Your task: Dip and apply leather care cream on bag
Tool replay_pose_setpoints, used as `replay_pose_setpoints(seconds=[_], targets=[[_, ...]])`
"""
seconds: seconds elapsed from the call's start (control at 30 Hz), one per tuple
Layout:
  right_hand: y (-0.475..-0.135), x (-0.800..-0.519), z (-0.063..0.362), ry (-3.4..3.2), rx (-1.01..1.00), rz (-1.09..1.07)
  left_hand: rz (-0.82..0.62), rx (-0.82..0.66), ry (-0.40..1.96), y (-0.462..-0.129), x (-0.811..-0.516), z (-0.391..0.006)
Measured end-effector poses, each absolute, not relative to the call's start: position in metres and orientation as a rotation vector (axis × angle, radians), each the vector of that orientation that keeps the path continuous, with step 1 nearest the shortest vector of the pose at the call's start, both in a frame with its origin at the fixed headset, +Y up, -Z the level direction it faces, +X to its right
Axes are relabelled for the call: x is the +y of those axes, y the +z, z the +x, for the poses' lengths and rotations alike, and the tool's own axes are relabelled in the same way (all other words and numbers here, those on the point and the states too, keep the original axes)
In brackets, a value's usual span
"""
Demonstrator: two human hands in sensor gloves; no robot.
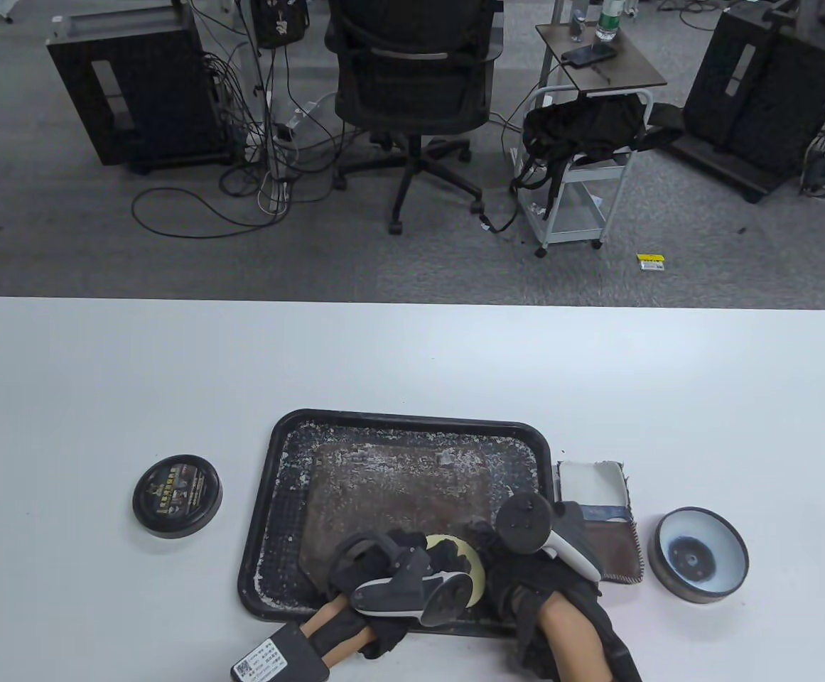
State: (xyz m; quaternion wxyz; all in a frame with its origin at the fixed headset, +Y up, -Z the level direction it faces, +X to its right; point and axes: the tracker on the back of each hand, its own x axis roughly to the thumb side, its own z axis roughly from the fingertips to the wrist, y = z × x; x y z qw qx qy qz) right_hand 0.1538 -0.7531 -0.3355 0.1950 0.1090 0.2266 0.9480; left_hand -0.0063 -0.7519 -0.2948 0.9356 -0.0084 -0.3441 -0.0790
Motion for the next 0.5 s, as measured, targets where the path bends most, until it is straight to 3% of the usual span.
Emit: replay_pose_setpoints(seconds=[0.5], targets=[[-0.333, -0.751, 0.147, 2.743, 0.630, 0.302, -0.047, -0.714, -0.239, -0.287, -0.757, -0.039]])
